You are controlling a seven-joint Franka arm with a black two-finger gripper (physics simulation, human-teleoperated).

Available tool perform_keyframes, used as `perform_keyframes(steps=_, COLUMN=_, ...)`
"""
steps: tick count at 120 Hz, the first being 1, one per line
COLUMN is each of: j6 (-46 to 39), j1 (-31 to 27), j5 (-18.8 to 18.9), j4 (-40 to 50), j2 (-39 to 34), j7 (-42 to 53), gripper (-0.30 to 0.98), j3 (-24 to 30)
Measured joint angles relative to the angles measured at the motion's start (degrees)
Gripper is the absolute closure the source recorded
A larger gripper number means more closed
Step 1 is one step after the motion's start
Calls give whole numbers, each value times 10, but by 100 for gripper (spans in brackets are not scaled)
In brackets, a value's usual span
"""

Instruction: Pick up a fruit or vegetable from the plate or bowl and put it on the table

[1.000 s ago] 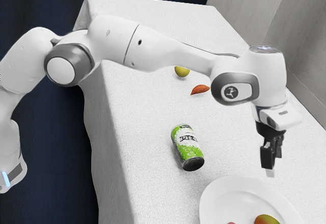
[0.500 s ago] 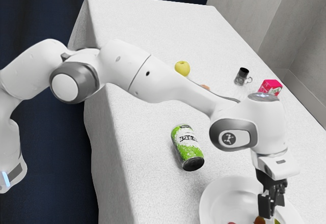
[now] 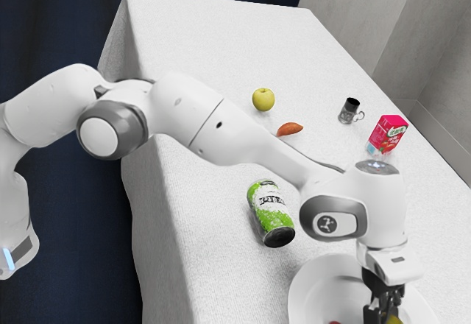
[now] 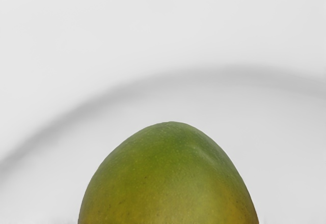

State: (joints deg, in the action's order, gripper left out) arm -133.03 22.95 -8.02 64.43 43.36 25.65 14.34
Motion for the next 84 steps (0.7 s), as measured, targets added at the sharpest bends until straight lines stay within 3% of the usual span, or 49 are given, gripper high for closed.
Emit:
perform_keyframes(steps=21, j6=3, j1=3, j5=-4, j4=-1, j2=0, j7=-6, gripper=39, j3=-2)
perform_keyframes(steps=45, j6=26, j1=4, j5=4, j4=-5, j2=-25, j7=-23, gripper=42, j3=-43)
perform_keyframes(steps=60, j6=66, j1=0, j5=48, j4=-7, j2=-94, j7=-40, gripper=41, j3=-67)
perform_keyframes(steps=84, j6=201, j1=-1, j5=88, j4=-5, j2=-160, j7=-100, gripper=41, j3=-181)
